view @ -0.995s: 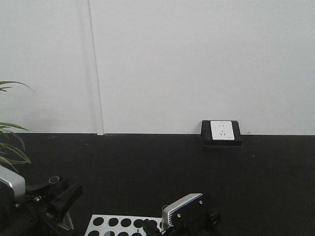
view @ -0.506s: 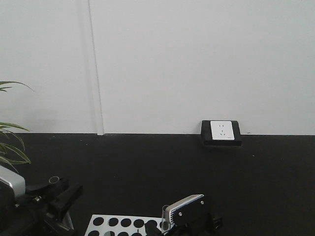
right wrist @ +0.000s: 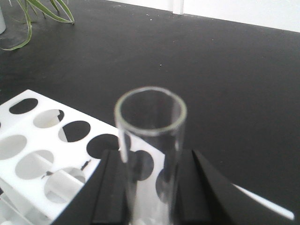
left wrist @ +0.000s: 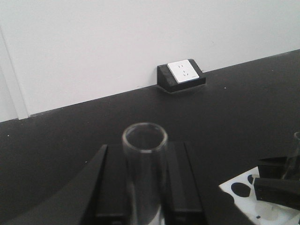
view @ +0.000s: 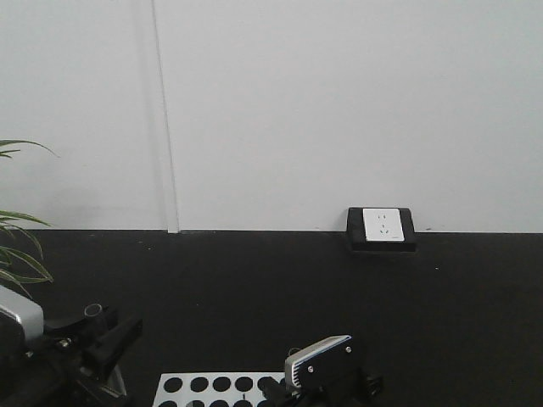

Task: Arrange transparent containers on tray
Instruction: 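Lift both held test tubes up out of the rack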

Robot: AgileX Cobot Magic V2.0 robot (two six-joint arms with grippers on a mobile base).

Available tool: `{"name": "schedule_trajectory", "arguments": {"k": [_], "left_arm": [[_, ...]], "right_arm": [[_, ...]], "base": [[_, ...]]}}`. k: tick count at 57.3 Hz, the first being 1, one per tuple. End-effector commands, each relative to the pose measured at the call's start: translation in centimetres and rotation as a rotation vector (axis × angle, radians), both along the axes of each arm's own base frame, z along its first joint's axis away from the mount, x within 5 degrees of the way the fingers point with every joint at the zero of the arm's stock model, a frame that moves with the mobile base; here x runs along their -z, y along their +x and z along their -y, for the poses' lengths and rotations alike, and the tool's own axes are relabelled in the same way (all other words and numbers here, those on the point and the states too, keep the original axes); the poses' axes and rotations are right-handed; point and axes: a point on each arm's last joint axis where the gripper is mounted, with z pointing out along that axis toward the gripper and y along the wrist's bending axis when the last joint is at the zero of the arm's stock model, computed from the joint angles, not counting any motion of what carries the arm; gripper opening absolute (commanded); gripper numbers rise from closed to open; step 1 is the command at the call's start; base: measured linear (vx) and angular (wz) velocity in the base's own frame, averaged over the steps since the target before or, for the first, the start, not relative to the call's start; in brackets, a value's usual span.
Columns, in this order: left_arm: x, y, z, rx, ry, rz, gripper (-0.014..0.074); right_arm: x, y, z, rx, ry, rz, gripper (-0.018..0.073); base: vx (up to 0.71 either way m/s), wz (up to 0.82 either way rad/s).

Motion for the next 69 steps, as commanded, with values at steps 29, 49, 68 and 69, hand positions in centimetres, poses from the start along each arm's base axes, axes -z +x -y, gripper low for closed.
{"name": "schedule_trajectory", "arguments": {"k": [29,49,68,69], "left_arm": [[-2.0,-0.1,0.1,0.009,-0.061,0.109,0.0083],[-3.3,0.3,0.3,0.011,-0.081,0.142,0.0083],[-7.4,0.1,-0.1,-0.016,-0.076,0.177,0.0083],[-7.5,0.0,-0.1,-0.018,-0.075,0.177,0.0083]], "right_arm": [[-8.9,-2.0,1.5,-0.021,0.097,0.131,0.0135],[-14.6,-2.0,1.4,-0.036,0.118,0.157,0.0135],[-19.7,-1.6,0.8,-0.054,0.128,0.163,0.0135],[-19.9,-1.7,0.9,-0.054,0.130,0.165,0.0135]], "base": [[0.00,0.00],[0.00,0.00],[0.00,0.00],[0.00,0.00]]}}
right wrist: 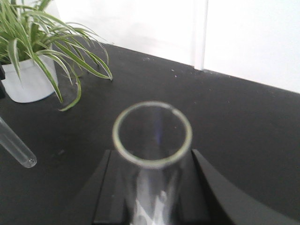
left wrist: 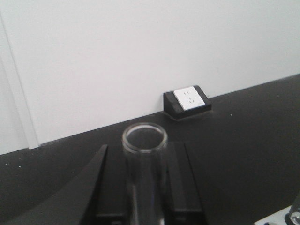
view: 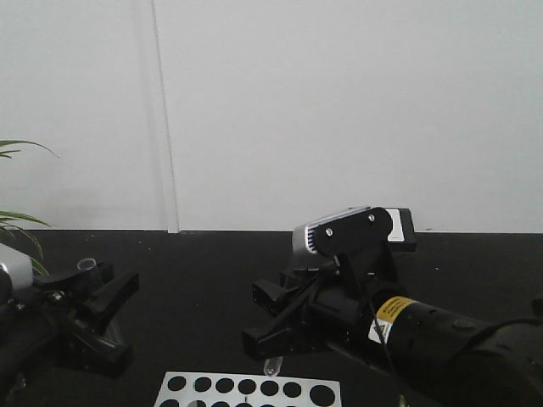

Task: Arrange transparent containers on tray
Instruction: 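Lift both held test tubes up out of the rack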

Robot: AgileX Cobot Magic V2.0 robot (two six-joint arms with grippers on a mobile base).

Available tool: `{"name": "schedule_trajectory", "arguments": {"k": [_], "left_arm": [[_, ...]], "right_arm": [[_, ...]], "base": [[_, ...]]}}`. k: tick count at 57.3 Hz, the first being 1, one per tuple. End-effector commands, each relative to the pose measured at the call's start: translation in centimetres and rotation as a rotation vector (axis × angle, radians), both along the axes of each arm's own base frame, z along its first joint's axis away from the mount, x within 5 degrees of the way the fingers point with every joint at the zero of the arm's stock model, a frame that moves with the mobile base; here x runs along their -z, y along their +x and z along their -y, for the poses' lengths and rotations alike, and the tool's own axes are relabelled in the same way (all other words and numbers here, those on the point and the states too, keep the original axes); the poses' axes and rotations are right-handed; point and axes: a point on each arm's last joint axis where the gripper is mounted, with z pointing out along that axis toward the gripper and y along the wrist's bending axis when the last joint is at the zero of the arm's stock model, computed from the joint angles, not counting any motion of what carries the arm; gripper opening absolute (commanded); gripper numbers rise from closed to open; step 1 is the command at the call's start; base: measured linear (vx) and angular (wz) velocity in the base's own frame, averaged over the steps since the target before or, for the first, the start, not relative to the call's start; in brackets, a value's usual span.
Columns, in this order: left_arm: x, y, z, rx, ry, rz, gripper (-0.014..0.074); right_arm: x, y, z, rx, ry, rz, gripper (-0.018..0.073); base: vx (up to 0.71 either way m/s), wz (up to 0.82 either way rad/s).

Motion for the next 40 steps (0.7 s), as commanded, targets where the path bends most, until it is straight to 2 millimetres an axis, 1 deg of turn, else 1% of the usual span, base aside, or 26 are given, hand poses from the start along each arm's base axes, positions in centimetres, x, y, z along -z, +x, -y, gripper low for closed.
{"name": "schedule_trajectory", "arguments": {"k": [1,7,13,18,23,28,40], "left_arm": [[-3.2,-0.8,-0.2,0.003,-0.057,0.107,0.0083],[-4.0,-1.9,-0.7,-0.012,-0.053,0.097,0.0083],[-5.0,-3.5,-1.4,-0.028,-0.047,0.096,0.0083],[-5.8,-4.6,-1.9,-0.034,-0.055,0.119,0.0083],[-6.4,-5.5,-2.2,-0.037,-0.062,0.140,0.0083],[-6.7,-6.0,-2.4,-0.040,-0.064,0.146,0.0083],[-6.5,-5.8,-2.4,-0.040,-0.059,0.138,0.0083]], "right_arm": [[-4.5,-0.6,0.8,0.004,0.085,0.148,0.0135],[-5.7,-1.6,1.5,0.000,0.095,0.154,0.0135],[-6.9,-3.0,2.5,-0.007,0.094,0.152,0.0135],[-7.6,-3.7,3.0,-0.010,0.099,0.157,0.0135],[-7.8,-4.0,3.2,-0.011,0.095,0.156,0.0135],[-7.8,-4.1,3.2,-0.011,0.097,0.158,0.0135],[-7.8,-4.1,3.2,-0.011,0.098,0.159,0.0135]], "base": [[0.00,0.00],[0.00,0.00],[0.00,0.00],[0.00,0.00],[0.00,0.00],[0.00,0.00],[0.00,0.00]]}}
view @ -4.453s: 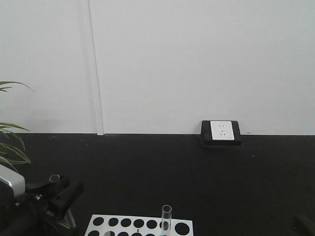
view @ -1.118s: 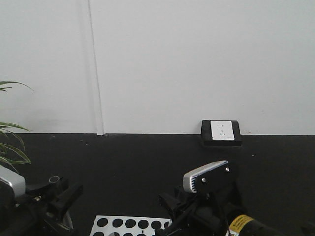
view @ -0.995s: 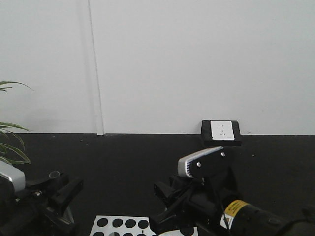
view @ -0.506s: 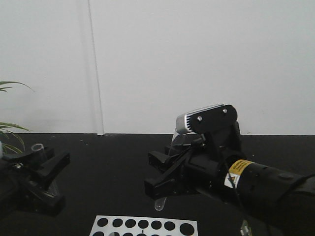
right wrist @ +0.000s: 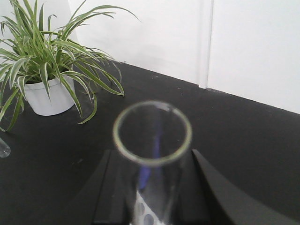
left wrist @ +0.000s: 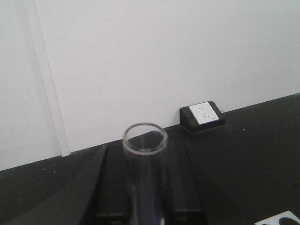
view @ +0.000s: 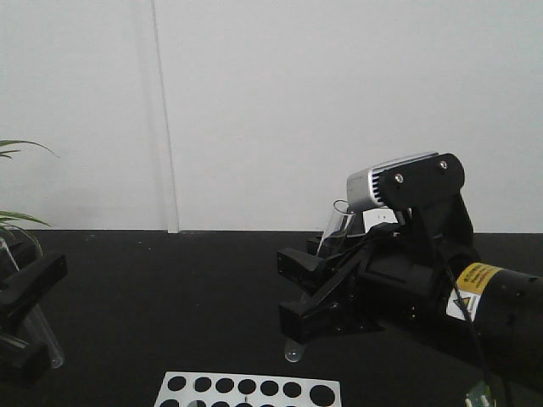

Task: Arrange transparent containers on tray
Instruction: 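Lift both held test tubes up out of the rack, then turn the base away from the rack while holding both tubes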

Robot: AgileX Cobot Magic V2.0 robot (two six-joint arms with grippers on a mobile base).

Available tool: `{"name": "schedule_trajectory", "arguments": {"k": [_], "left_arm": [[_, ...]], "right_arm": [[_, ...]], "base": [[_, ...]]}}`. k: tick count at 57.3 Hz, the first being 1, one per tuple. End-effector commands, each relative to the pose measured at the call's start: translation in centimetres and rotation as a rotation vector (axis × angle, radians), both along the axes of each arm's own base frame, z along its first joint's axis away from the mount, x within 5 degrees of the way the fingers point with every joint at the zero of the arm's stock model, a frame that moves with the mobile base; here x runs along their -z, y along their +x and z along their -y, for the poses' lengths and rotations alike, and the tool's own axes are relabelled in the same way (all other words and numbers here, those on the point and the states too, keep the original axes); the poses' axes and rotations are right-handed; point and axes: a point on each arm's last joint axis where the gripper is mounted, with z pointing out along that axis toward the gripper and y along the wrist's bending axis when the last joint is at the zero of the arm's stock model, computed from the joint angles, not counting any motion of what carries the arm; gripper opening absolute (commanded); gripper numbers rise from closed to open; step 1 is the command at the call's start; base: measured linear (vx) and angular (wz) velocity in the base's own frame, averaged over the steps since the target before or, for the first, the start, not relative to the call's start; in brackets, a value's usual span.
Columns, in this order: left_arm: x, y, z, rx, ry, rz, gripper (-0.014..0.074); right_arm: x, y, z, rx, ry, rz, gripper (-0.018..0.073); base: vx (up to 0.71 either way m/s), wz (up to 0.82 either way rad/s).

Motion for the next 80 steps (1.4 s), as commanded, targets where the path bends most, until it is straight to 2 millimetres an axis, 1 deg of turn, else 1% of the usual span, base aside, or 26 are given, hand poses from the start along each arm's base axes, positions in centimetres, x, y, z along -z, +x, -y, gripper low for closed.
{"name": "schedule_trajectory", "arguments": {"k": [1,80], "left_arm": [[-2.05,-0.24,0.15,0.020,-0.057,0.105,0.0083],[-1.99,-0.20,0.16,0.019,-0.056,0.101,0.0083]], "right_arm": [[-2.76,-0.35,0.50,0.008,0.073,0.128,0.0135],[-2.77,-0.35,0.50,0.009,0.074,0.129,0.0135]], "base": [[0.00,0.00],[-0.01,0.01]]}}
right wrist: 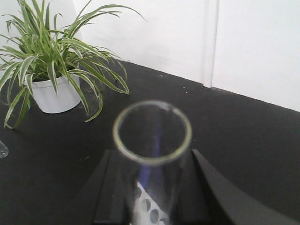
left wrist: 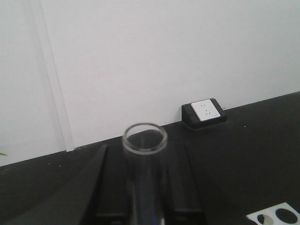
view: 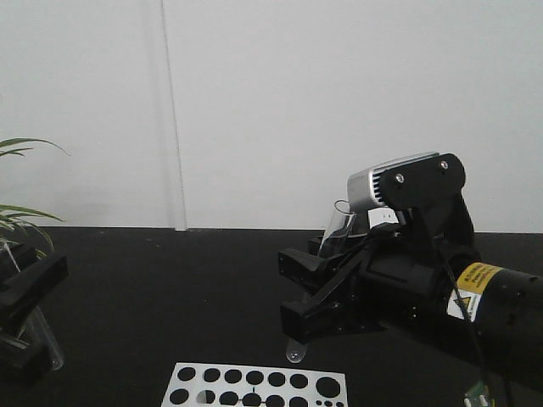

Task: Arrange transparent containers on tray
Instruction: 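Turn the base away from the rack while holding both tubes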

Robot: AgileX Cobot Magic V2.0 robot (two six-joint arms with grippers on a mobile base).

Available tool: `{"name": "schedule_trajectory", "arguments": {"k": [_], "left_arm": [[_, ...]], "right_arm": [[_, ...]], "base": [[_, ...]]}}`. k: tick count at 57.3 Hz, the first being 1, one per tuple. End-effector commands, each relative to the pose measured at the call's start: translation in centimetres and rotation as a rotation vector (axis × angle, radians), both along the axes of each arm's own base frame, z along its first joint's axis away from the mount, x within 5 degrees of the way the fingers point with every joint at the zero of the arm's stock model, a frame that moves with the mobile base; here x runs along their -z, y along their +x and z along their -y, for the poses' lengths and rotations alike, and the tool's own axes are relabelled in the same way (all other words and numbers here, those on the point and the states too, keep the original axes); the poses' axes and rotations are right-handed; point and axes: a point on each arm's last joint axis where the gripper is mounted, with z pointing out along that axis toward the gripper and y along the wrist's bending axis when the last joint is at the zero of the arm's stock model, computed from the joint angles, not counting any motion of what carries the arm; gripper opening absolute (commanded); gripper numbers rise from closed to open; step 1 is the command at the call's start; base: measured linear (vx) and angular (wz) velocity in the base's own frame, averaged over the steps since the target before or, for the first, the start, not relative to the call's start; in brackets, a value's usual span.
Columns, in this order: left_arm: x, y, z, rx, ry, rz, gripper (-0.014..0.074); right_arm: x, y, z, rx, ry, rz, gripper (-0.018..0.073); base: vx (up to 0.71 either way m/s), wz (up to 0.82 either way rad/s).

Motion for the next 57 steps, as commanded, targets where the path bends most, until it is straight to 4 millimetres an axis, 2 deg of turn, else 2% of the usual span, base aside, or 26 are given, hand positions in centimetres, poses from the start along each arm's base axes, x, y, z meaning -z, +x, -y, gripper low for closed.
{"name": "schedule_trajectory", "arguments": {"k": [1,57], "left_arm": [[-2.02,-0.22,0.15,0.019,-0.055,0.103,0.0083],[-2.02,-0.22,0.15,0.019,-0.055,0.103,0.0083]], "right_arm": [[-2.81,-0.34,0.49,0.009,0.078,0.131,0.0135],[-2.80,-0.34,0.49,0.009,0.077,0.131,0.0135]], "base": [[-0.08,0.07],[-0.20,0.05]]}}
